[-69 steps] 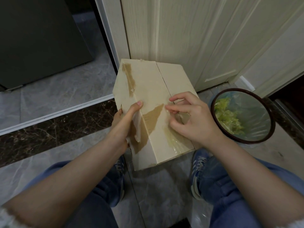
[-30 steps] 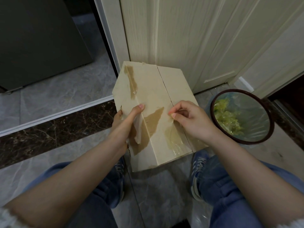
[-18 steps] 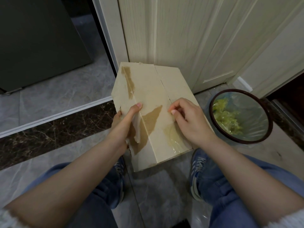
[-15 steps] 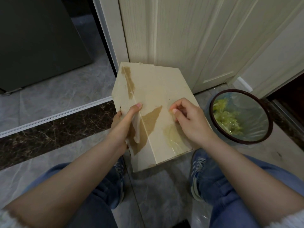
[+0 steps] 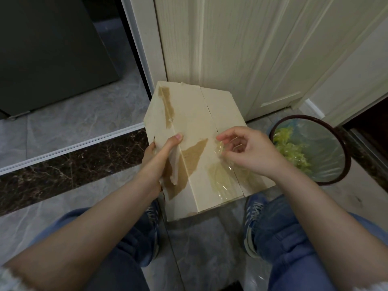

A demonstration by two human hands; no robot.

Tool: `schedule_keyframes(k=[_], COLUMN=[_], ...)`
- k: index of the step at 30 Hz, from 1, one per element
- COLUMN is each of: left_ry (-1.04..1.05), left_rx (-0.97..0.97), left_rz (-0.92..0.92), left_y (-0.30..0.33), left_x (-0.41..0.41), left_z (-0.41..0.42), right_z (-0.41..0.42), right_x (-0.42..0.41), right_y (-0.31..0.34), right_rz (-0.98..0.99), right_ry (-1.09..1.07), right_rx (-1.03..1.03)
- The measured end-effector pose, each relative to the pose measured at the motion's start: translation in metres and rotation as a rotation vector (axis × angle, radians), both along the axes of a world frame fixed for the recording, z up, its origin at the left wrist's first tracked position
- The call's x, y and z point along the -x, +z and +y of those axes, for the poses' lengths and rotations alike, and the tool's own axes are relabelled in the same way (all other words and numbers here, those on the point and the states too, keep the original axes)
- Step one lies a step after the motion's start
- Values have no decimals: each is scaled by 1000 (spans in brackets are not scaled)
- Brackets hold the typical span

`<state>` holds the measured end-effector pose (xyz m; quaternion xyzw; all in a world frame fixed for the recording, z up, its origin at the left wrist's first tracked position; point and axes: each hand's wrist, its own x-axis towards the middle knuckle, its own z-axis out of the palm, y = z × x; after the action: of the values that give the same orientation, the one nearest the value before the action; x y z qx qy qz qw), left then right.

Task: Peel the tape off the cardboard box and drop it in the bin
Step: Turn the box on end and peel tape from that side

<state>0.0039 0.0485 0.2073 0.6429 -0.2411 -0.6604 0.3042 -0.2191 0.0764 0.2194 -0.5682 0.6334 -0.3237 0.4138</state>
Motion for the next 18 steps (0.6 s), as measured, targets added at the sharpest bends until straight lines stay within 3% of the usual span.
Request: schedule_keyframes(k=[6, 12, 18], left_ry=[-52, -53, -12], left_rx=[13, 16, -19], left_rz=[2, -2, 23], left_y=[1, 3, 3], left_x=[2, 4, 4], left_z=[1, 2, 0], right_z=[2, 3, 5], right_x=[3, 2, -5], right_y=[-6, -12, -20], right_rz=[106, 366, 469], right_ry=[62, 132, 74], right_rx=[84, 308, 400])
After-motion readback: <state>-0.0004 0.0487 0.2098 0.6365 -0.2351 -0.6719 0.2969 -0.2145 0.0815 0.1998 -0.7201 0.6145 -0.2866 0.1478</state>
